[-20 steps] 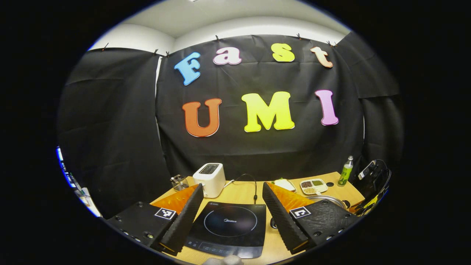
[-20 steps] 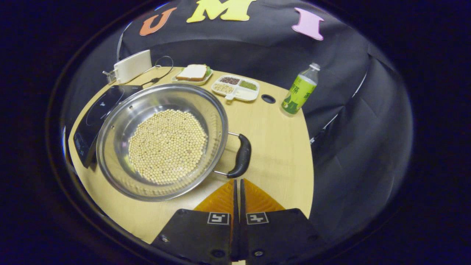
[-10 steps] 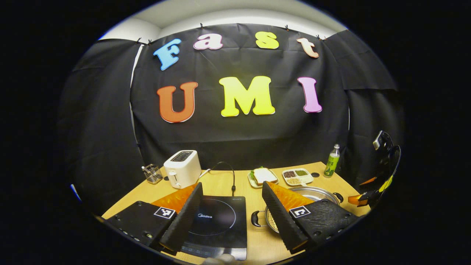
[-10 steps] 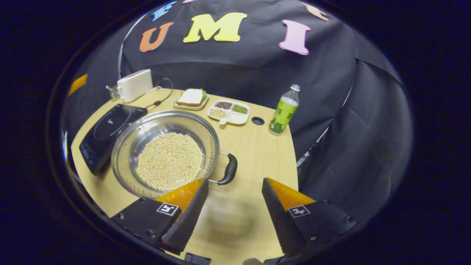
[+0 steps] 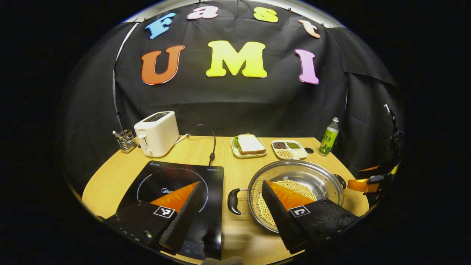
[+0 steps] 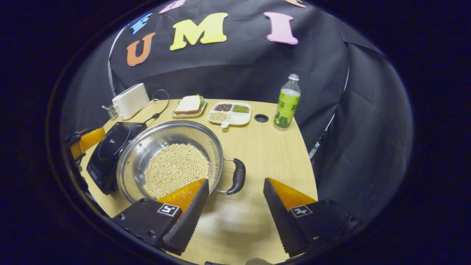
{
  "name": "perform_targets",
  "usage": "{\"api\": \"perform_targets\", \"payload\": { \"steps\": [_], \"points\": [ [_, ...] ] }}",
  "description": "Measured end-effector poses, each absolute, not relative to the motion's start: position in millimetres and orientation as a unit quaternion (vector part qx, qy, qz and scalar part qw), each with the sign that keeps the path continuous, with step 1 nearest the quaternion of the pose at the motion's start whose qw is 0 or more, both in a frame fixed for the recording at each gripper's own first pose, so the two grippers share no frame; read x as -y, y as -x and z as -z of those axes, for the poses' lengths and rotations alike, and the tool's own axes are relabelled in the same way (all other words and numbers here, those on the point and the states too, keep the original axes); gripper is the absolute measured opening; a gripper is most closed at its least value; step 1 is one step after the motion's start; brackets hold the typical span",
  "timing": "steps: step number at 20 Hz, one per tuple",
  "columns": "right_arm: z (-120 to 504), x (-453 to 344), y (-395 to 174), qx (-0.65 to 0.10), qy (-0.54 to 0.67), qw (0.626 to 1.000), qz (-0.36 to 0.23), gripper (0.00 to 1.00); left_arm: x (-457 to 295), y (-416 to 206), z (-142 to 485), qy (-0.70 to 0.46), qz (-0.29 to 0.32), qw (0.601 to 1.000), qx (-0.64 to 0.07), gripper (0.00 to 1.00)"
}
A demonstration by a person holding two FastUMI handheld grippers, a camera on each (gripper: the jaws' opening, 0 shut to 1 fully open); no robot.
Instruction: First push the handle of the pot to place it horizontally, then grasp the pot with both hands and set it on the induction cooktop.
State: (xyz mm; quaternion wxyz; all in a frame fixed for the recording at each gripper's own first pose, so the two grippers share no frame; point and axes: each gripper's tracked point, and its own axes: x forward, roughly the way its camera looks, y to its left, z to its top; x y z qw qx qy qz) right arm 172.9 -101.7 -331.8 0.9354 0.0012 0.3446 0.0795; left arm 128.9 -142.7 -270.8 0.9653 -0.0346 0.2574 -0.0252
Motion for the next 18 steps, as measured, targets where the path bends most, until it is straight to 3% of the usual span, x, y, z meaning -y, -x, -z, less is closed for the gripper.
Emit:
{"api": "perform_targets", "payload": {
  "steps": [8, 18],
  "points": [
    [357, 84, -199, -0.365, -0.014, 0.926, -0.094, 0.96, 160, -141, 331, 0.048, 0.025, 0.947, -0.318, 0.96],
    [383, 76, -217, -0.396, 0.001, 0.913, -0.098, 0.96, 175, -148, 363, 0.05, 0.033, 0.93, -0.364, 0.95]
  ]
}}
